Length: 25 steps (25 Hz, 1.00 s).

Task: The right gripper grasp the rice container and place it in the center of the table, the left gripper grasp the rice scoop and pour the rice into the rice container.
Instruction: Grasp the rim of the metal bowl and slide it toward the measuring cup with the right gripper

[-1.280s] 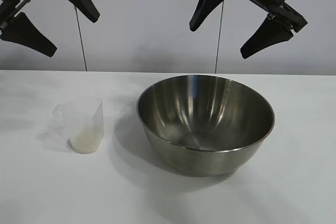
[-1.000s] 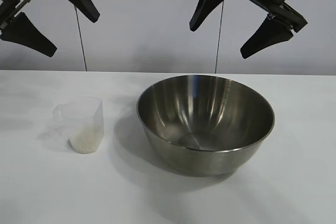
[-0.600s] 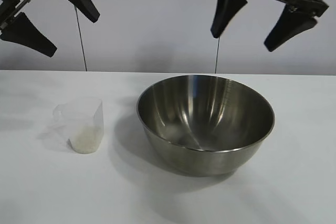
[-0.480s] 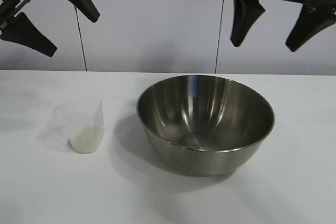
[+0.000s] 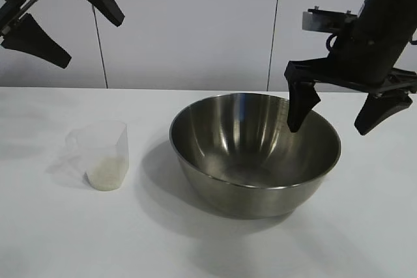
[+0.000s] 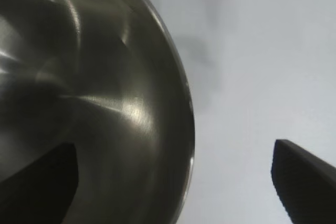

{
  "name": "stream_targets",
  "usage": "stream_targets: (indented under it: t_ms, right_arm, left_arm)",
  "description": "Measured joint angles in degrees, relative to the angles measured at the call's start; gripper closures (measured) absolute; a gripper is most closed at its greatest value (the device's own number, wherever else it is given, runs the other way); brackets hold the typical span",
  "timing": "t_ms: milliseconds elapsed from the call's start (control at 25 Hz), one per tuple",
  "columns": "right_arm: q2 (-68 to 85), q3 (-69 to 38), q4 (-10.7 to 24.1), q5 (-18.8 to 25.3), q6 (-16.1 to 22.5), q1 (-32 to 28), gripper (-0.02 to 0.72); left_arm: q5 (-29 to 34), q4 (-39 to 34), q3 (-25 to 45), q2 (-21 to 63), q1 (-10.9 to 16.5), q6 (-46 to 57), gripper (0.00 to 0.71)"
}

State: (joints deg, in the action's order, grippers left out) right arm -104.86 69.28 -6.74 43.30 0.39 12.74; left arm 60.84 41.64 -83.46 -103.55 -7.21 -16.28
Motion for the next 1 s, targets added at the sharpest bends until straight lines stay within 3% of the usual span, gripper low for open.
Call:
stream_targets:
  t_ms: [200,320,400,560,640,800,1000]
  right_arm:
    - [-3.42,-0.18,-2.32,-1.85,0.00,0.00,0.009]
    - [-5.26,-0.18,-3.35,-2.53,0.00,0.00,0.080]
    - [-6.11,-0.18,-3.78,-2.53,0.00,0.00,0.216]
    - [-6.29,-0.18,-4.22,-2.48,0.00,0.00,0.591]
    - [-6.29,-0.18,-4.65,-2.33,0.00,0.00,0.657]
    - [-6.29,-0.18,-5.78,-1.51,-0.39,0.00,0.692]
    - [-5.09,-0.22,-11.79,0.24,-5.03,-0.69,0.692]
  left_arm:
    - [-0.26,0.00,0.00,0.00,0.00,0.00,0.016]
    - [-0.44,0.00,0.00,0.00,0.00,0.00,0.016]
    - [-0.44,0.00,0.00,0.00,0.00,0.00,0.016]
    - [-0.60,0.00,0.00,0.00,0.00,0.00,0.016]
    - [-0.60,0.00,0.00,0.00,0.00,0.00,0.016]
    - [-0.60,0.00,0.00,0.00,0.00,0.00,0.016]
    - [-0.60,0.00,0.00,0.00,0.00,0.00,0.016]
